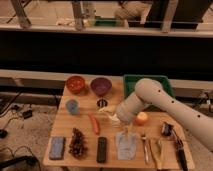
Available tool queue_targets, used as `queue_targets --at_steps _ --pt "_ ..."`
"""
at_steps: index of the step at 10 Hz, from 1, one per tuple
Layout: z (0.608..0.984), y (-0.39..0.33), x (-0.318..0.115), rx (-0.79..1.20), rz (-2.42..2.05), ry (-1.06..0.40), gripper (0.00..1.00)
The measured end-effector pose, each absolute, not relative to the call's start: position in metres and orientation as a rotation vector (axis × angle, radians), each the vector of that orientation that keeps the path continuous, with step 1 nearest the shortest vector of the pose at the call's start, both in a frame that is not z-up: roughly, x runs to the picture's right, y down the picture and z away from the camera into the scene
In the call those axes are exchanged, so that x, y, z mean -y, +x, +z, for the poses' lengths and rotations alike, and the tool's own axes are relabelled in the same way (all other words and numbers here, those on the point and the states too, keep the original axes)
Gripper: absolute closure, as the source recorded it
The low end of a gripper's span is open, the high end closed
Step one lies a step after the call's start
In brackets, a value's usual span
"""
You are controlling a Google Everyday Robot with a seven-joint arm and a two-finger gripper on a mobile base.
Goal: Place pepper in table surface
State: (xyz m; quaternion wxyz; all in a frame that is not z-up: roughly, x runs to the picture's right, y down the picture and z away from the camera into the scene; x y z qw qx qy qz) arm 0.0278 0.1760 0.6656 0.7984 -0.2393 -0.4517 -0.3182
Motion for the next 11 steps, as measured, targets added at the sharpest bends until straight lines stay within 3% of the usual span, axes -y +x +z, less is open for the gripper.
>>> queue_targets --at_steps 4,11 --pt "0.666 -0.001 -0.185 0.985 -0.714 -0.526 0.0" --pt "0.708 -0.041 -0.171 0.934 -0.707 -0.551 0.0"
